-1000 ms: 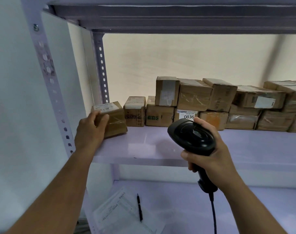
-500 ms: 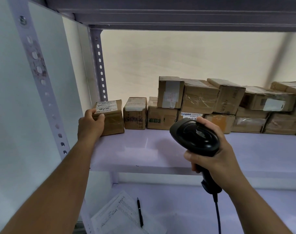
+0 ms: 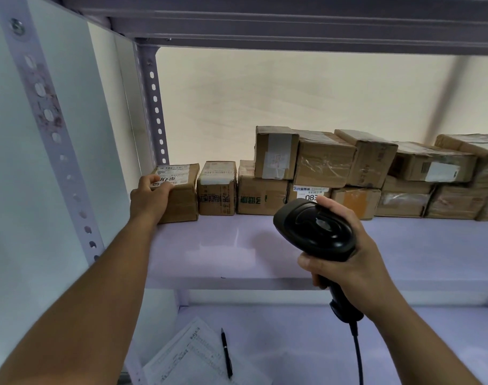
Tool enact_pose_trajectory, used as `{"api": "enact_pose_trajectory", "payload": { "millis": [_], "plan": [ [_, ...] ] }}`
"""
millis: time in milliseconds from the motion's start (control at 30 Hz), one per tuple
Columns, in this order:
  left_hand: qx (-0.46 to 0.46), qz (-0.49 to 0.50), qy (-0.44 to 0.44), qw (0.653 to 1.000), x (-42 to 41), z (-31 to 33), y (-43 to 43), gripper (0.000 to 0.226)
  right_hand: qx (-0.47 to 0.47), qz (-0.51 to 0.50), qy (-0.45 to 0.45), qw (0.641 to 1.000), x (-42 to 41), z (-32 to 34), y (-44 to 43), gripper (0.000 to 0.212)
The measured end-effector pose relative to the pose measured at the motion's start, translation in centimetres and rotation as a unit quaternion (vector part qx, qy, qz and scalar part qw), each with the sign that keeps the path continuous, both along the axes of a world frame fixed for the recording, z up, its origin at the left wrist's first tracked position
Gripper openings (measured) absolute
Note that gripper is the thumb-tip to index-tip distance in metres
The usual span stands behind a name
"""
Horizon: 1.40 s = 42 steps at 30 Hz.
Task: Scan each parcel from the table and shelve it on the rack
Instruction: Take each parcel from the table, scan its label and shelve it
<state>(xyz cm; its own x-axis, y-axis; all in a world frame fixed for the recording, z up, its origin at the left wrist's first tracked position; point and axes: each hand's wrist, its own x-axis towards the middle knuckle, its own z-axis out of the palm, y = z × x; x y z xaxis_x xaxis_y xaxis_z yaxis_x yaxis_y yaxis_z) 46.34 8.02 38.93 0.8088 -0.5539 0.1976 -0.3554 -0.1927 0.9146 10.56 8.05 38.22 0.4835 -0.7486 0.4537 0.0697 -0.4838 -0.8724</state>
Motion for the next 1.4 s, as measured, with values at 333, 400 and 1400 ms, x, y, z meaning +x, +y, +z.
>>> {"api": "enact_pose_trajectory", "payload": {
  "millis": [333,400,1400],
  "plan": [
    [-0.013,-0.039,-0.03,0.999,1.0,-0.9,0.2,0.047,-0.002,0.008,0.014,1.0,-0.1,0.1,0.6,0.086],
    [-0.017,-0.019,-0.06,0.998,0.6,-1.2,0.7,0.05,-0.007,0.008,0.02,1.0,-0.3,0.0,0.7,0.086],
    [-0.097,-0.204,-0.247,0.943,-36.5,-7.7,4.9,0.047,0.075,-0.099,-0.038,0.992,-21.9,-4.6,6.6,0.086]
  ]
}}
